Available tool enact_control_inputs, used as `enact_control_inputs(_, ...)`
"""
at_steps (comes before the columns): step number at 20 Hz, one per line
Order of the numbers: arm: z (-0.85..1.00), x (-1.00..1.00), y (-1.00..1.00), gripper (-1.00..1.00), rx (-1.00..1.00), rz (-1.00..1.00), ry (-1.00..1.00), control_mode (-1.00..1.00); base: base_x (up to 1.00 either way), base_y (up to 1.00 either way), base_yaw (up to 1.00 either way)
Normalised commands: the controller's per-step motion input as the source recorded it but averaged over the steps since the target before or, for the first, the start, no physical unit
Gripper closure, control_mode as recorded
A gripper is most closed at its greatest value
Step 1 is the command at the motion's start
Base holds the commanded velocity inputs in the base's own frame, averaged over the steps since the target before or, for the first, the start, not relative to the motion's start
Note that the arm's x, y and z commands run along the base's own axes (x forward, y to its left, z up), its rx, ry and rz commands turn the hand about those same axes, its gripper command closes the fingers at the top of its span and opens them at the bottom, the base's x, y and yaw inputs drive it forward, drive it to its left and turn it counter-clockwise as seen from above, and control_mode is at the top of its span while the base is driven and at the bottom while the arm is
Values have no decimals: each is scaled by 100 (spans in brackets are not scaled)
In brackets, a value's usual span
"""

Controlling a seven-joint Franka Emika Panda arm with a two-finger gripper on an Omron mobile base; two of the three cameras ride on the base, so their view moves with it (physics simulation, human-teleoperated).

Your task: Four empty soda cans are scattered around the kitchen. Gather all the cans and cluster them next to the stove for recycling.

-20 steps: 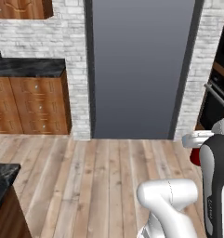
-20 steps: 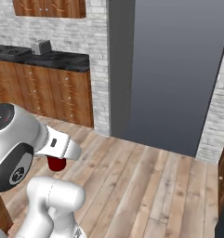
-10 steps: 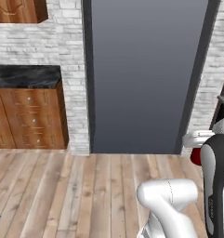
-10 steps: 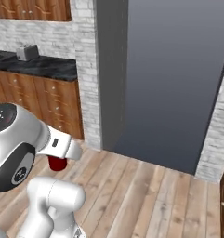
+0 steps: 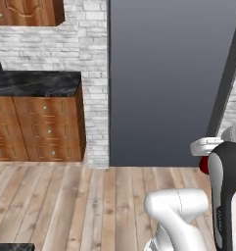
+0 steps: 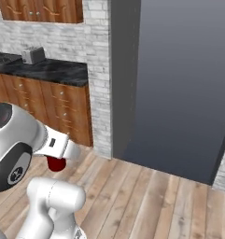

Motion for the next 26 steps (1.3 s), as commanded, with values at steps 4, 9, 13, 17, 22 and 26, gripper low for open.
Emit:
enact_control_inputs(4, 0, 0, 0, 100, 0, 0, 0, 100, 27, -31, 0)
enact_control_inputs(9, 0, 0, 0, 100, 0, 0, 0, 100, 40, -1, 0)
enact_control_inputs(13, 0, 0, 0, 100, 0, 0, 0, 100, 70, -20, 0)
enact_control_inputs(17, 0, 0, 0, 100, 0, 0, 0, 100, 60, -5, 0)
enact_control_inputs(22, 0, 0, 0, 100, 0, 0, 0, 100, 63, 6, 0)
enact_control_inputs(26, 0, 0, 0, 100, 0, 0, 0, 100, 71, 23, -1)
